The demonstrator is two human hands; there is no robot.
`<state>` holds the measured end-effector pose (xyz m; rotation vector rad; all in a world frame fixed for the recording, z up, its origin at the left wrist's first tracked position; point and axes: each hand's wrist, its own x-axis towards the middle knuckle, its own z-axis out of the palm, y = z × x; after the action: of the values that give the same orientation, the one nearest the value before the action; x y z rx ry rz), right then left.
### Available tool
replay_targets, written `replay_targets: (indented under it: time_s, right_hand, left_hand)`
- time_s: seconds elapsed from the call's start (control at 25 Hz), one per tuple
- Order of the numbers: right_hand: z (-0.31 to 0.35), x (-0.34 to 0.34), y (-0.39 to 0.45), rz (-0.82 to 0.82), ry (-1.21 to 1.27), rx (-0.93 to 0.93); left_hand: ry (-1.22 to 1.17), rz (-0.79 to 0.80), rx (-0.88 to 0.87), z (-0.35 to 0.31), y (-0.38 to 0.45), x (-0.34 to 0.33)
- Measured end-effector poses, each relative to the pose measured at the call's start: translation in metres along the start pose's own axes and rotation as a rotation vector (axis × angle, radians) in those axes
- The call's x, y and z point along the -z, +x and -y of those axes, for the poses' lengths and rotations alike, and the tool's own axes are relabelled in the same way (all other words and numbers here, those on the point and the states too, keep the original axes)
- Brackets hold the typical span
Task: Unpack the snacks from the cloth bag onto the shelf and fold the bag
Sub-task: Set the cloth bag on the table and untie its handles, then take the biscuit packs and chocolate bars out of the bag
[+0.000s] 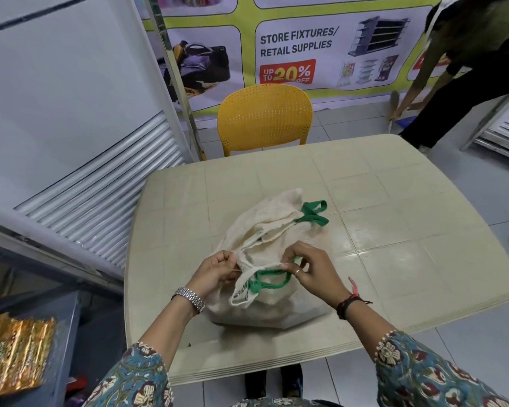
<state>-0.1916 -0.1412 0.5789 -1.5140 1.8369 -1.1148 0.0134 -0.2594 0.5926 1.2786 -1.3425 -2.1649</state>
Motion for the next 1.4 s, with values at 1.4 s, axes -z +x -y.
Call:
replay_targets:
  time_s: [1.4]
  right_hand:
    - [-0.036,0.051,0.055,-0.401,0.520,-0.840]
  left_hand:
    - [1.518,-0.431,0.143,0.018,-0.014,0.043]
